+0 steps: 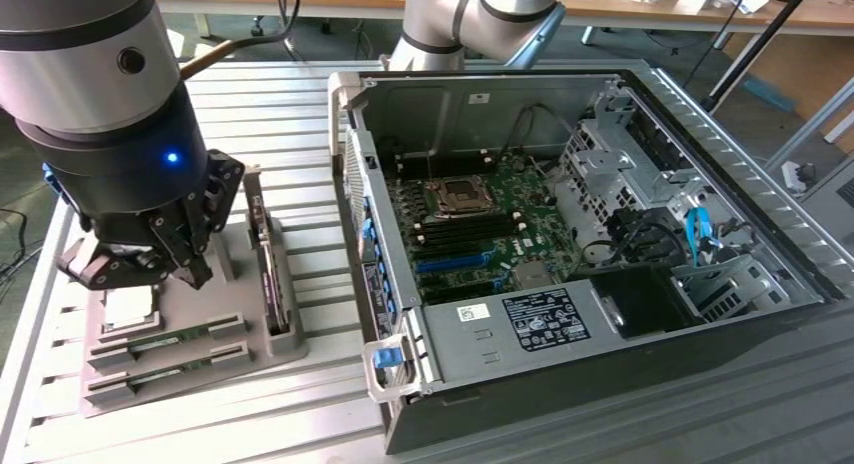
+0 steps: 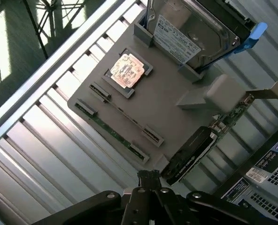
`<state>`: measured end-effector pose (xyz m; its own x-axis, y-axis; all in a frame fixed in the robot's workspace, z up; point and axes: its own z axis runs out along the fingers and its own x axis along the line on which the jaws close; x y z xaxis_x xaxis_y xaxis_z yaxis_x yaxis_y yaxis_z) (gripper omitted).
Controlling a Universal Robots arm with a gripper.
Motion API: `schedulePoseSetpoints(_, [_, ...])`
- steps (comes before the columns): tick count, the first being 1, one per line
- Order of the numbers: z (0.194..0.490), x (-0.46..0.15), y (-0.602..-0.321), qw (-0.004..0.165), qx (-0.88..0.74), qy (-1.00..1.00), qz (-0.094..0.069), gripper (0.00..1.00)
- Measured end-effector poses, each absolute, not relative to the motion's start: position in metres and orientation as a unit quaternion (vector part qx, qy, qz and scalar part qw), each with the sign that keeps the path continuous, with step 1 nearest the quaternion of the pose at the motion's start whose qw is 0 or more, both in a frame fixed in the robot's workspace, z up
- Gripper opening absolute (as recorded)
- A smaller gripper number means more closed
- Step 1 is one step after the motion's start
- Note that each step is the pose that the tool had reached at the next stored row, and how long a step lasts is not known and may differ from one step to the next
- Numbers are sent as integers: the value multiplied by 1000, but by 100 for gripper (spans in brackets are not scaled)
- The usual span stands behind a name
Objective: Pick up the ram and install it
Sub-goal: 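Pick up the ram and move it above insertion slot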
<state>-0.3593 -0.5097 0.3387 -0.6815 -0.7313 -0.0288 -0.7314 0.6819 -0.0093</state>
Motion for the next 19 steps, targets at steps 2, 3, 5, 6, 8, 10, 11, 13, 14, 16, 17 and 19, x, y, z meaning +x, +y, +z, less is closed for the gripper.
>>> schedulePoseSetpoints(2, [338, -359, -510, 15, -418, 908, 2, 11])
schedulePoseSetpoints(3, [338, -359, -510, 15, -426, 904, 2, 11])
schedulePoseSetpoints(5, [338, -359, -510, 15, -446, 895, 2, 11])
schedulePoseSetpoints(6, [338, -359, -510, 15, -456, 890, 2, 11])
schedulePoseSetpoints(8, [338, -359, -510, 15, -487, 873, 3, 11])
schedulePoseSetpoints(10, [337, -359, -510, 15, -519, 855, 4, 11])
schedulePoseSetpoints(11, [337, -359, -510, 15, -526, 850, 4, 11])
schedulePoseSetpoints(13, [337, -359, -510, 15, -542, 840, 4, 11])
schedulePoseSetpoints(14, [337, -359, -510, 15, -558, 830, 4, 11])
schedulePoseSetpoints(16, [337, -359, -510, 14, -573, 819, 4, 11])
schedulePoseSetpoints(17, [336, -359, -510, 14, -584, 812, 5, 11])
schedulePoseSetpoints(19, [336, -359, -510, 14, -603, 798, 5, 11])
